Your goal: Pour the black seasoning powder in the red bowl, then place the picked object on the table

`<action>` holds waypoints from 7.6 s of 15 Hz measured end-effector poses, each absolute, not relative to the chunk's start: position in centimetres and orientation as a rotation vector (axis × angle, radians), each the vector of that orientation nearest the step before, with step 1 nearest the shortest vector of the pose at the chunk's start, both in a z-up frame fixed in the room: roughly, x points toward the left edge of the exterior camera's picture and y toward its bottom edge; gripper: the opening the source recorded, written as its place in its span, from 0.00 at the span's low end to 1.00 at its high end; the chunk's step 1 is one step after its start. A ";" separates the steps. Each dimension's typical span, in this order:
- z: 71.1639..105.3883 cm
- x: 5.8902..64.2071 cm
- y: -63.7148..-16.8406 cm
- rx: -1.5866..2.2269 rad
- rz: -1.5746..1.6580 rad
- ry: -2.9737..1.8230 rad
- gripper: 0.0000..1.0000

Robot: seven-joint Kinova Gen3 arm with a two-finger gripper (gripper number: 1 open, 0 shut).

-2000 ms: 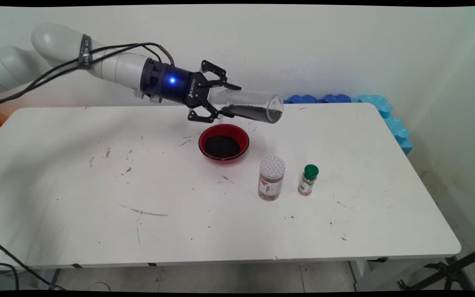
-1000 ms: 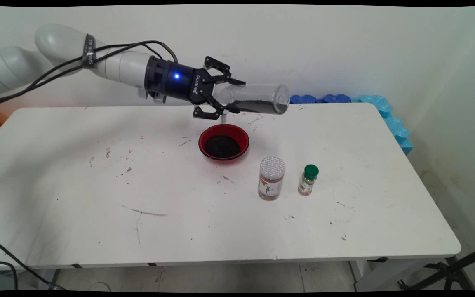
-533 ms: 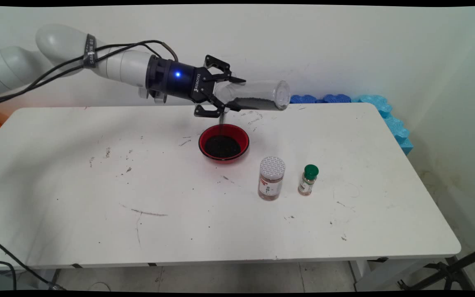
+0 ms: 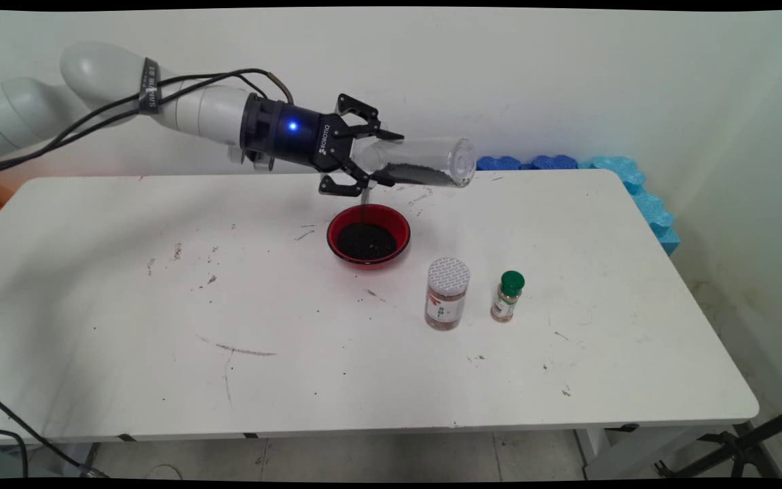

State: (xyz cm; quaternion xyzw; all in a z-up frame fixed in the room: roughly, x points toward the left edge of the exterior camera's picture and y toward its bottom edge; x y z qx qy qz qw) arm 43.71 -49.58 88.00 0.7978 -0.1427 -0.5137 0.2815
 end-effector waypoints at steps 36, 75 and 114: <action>91.3 44.5 -51.3 1.472 -0.623 -1.455 0.00; 104.1 44.0 -44.0 0.469 0.147 -2.098 0.00; 89.0 41.1 -35.3 0.602 0.169 -2.081 0.00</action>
